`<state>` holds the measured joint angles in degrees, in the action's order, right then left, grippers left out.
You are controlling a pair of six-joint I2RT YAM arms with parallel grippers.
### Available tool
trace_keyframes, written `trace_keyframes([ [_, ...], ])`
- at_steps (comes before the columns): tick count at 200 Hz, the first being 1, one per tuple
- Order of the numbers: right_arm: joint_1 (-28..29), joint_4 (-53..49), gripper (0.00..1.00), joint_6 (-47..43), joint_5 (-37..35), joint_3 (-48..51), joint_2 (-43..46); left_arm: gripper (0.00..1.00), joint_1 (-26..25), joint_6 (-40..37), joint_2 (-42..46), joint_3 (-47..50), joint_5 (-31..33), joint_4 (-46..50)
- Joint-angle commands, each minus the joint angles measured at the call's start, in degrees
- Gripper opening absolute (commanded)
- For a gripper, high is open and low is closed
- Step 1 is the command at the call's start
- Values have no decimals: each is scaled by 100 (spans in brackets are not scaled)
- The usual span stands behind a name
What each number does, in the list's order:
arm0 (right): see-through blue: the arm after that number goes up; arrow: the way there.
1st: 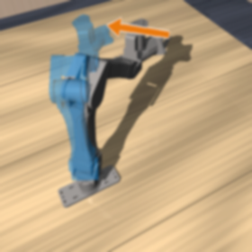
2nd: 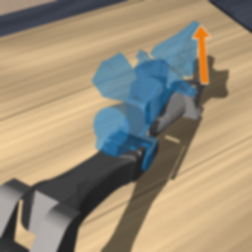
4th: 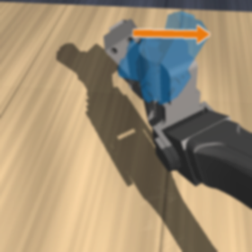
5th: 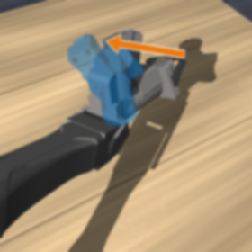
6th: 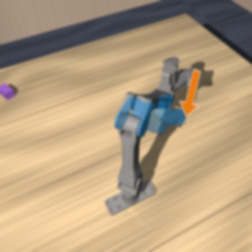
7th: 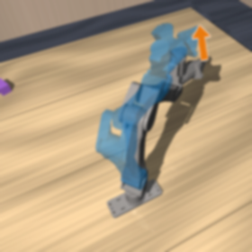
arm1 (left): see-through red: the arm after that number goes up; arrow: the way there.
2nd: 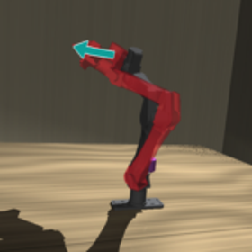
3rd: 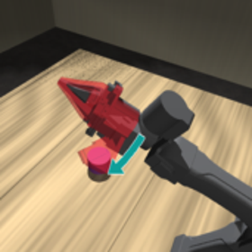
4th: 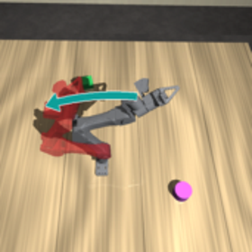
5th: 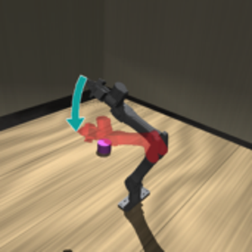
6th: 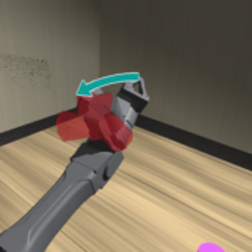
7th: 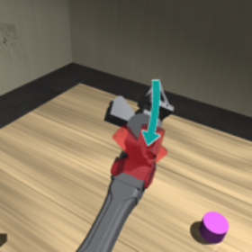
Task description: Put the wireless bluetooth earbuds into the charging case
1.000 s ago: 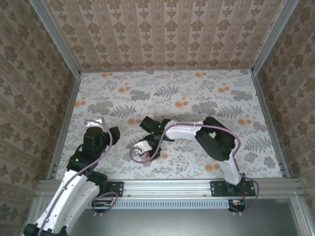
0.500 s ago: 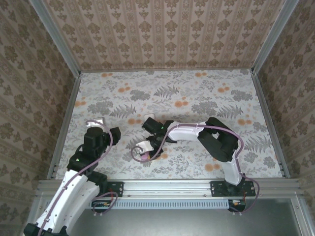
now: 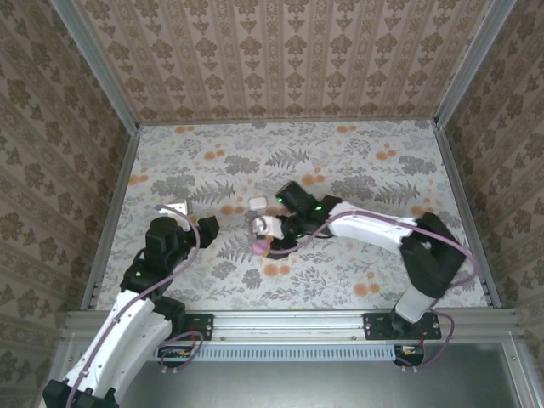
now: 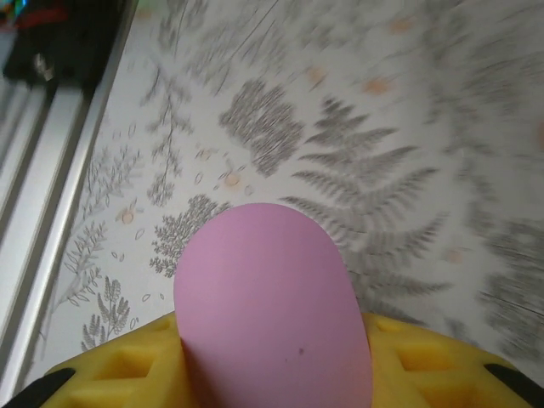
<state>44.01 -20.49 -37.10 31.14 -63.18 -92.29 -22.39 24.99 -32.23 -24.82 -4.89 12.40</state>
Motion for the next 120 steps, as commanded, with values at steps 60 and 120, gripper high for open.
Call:
trace_keyframes([
  [60, -1036, -608, 41, 1605, 1119, -175, 1531, 74, -1206, -1935, -1736, -471, -3456, -2477],
  [120, -1096, -1248, 40, 1437, 1784, -487, 1575, 65, -1583, -4169, -1596, -192, -3150, -3017],
])
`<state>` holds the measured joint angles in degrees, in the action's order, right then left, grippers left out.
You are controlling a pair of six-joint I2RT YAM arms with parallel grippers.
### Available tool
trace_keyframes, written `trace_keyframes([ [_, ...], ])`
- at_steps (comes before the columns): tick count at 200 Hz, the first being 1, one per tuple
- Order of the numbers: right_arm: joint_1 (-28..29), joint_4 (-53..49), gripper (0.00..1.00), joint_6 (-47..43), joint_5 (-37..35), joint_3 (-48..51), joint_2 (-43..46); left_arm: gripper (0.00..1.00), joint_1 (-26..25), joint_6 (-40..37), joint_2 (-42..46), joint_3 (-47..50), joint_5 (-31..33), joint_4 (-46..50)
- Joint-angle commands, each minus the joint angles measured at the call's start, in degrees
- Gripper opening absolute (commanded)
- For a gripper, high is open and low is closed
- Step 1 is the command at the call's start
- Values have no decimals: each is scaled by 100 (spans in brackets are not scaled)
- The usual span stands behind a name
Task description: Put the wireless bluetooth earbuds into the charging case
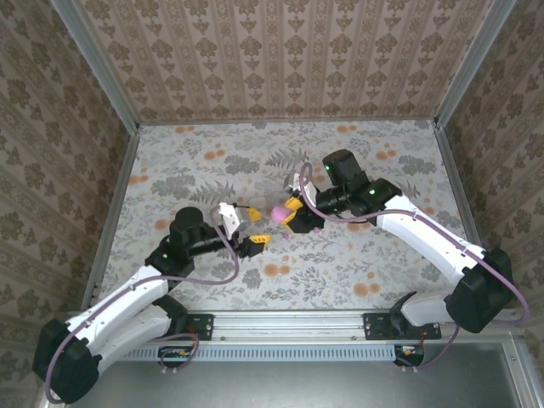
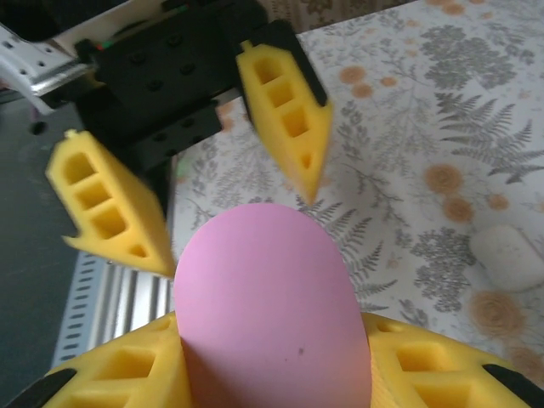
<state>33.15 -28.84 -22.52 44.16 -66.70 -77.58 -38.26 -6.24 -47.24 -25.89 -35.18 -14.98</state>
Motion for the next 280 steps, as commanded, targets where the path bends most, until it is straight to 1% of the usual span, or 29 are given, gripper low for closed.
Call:
trace_keyframes([
  [1, -10, -412, 40, -27, 494, -138, 103, 65, 3, -1046, -98, -88, -204, -291],
  [16, -10, -410, 40, -101, 574, -116, 74, 65, 3, -921, -239, -128, -483, -526],
  [31, -10, -471, 40, -173, 520, -124, 13, 65, -6, -824, -342, -245, -681, -528],
  [57, -10, -354, 41, -203, 514, -64, -20, 66, -14, -679, -433, -387, -715, -429],
  [84, -10, -272, 41, -311, 382, 6, -36, 64, -45, -583, -501, -473, -847, -420],
  [90, -10, -267, 41, -322, 344, 16, -62, 61, -51, -631, -498, -527, -845, -272],
  [95, -10, -297, 42, -338, 312, 29, -93, 59, -58, -735, -465, -589, -698, -30],
  [108, 3, -341, 41, -250, 52, 114, -180, 59, -37, -874, -242, -597, -208, 516],
  [112, 27, -376, 41, -217, -92, 136, -330, 59, -26, -895, -146, -552, 39, 553],
  [128, 180, -551, 41, -278, -553, 308, -601, 60, 33, -679, 322, -190, 530, 498],
  [137, 339, -491, 41, -165, -860, 424, -763, 60, 34, -522, 628, 27, 823, 409],
  [148, 606, -418, 41, -93, -1152, 489, -1030, 60, 29, -329, 1012, 284, 1374, 337],
  [161, 946, -228, 40, -28, -1563, 557, -1389, 59, 21, -274, 1583, 521, 1840, 380],
  [173, 1186, -128, 40, -46, -1700, 527, -1740, 58, 29, -175, 2157, 743, 2533, 440],
  [191, 1470, 304, 41, 19, -2109, 543, -2090, 56, 34, -151, 2918, 914, 3346, 771],
  [208, 1696, 701, 41, 78, -2573, 571, -2265, 55, 30, -156, 3386, 947, 3847, 1135],
  [225, 1875, 1038, 41, 73, -3034, 662, -2377, 54, 29, -153, 3582, 951, 4037, 1262],
  [252, 2007, 1498, 41, 116, -3437, 831, -2545, 54, 30, -124, 3556, 955, 4091, 1250],
  [271, 2031, 1911, 42, 193, -3459, 1012, -2643, 54, 29, -120, 3550, 924, 4169, 1293],
  [280, 2030, 2041, 42, 179, -3354, 1077, -2708, 54, 29, -129, 3567, 904, 4202, 1325],
])
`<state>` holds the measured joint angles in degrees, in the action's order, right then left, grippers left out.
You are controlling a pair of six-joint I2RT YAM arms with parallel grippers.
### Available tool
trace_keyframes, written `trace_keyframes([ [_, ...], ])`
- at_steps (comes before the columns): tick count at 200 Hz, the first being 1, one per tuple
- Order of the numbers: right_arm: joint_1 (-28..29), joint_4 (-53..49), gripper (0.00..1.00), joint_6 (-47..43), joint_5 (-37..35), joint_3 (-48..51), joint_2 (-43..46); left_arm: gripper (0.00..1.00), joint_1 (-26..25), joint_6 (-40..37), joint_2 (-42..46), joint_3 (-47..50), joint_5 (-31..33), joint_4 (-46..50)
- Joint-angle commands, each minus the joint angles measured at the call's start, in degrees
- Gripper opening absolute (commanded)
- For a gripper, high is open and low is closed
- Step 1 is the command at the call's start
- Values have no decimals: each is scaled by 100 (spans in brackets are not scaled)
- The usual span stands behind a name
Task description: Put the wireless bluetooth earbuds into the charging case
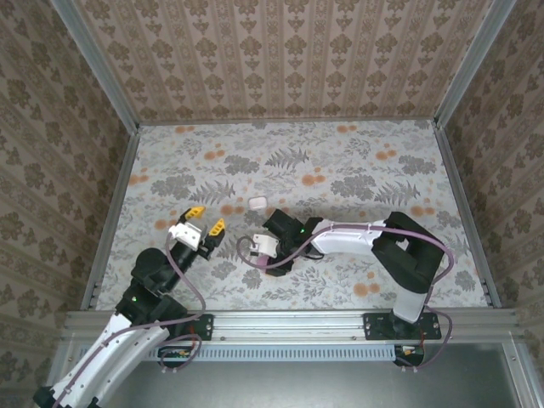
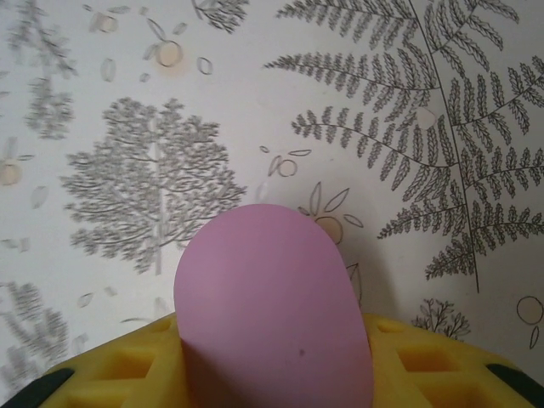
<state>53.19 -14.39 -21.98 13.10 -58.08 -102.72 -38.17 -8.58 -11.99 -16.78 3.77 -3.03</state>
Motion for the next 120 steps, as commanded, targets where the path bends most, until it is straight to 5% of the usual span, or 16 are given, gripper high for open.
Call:
trace_keyframes([
  [1, 25, 609, 42, 124, -243, 226, -200, 54, 20, 104, 45, -9, 308, 128],
  [35, 40, 830, 46, 41, -27, 416, -285, 54, 20, 108, 55, -19, 277, 152],
  [70, -70, 491, 61, -732, 534, 586, -74, 53, 23, 101, 31, -19, 230, 141],
  [120, -652, 78, 57, -1440, 1681, 379, -69, 53, 21, 94, -273, -51, 28, 56],
])
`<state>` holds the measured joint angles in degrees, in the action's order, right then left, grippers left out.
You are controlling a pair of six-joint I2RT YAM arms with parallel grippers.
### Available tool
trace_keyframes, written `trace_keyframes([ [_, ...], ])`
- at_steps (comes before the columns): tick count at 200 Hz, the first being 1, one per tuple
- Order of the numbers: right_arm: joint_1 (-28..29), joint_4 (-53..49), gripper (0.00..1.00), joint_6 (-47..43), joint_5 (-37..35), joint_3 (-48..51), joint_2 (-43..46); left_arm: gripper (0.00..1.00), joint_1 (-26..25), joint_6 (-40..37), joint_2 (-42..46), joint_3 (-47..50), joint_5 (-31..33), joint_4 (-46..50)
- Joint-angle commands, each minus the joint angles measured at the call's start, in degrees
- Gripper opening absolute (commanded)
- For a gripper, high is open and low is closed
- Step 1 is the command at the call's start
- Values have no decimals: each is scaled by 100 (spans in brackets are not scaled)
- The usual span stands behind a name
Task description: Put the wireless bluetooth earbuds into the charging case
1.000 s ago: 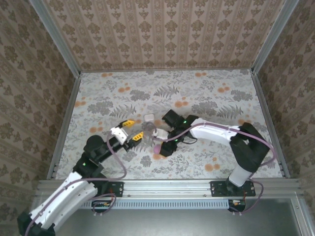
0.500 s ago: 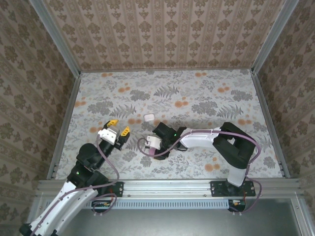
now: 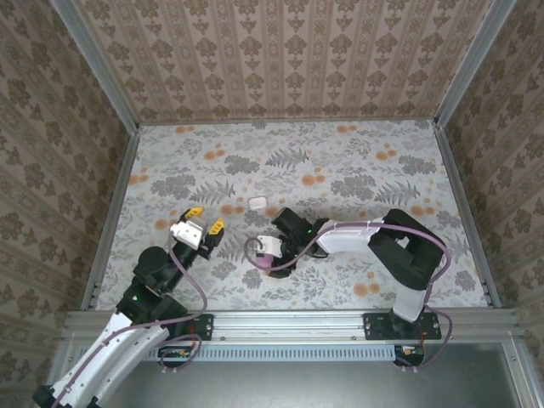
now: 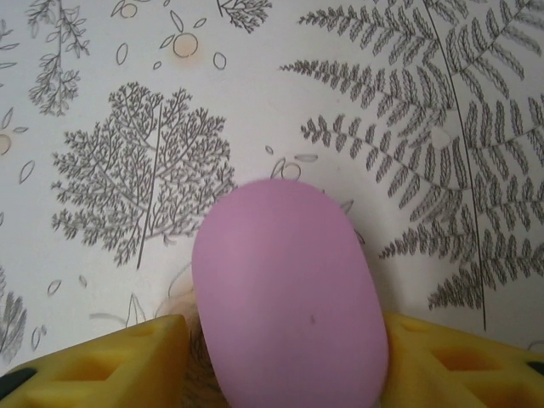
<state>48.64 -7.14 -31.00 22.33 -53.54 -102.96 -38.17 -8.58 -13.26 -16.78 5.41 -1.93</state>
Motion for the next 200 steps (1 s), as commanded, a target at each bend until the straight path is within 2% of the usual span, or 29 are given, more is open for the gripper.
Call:
trace_keyframes([
  [1, -197, -675, 57, -573, 770, -81, -43, 53, 25, 94, -153, -48, -145, -53],
  [31, -223, -670, 58, -1025, 642, -24, -39, 53, 34, 95, -296, -107, -231, -33],
  [76, -211, -127, 58, -1125, 481, 97, -6, 53, 37, 106, -353, -83, -215, -96],
  [142, -167, 88, 59, -1386, 438, 5, -154, 53, 39, 141, -415, -101, -242, -88],
  [200, -98, 112, 51, -1536, 646, -7, -200, 53, 39, 156, -463, -111, -251, -97],
])
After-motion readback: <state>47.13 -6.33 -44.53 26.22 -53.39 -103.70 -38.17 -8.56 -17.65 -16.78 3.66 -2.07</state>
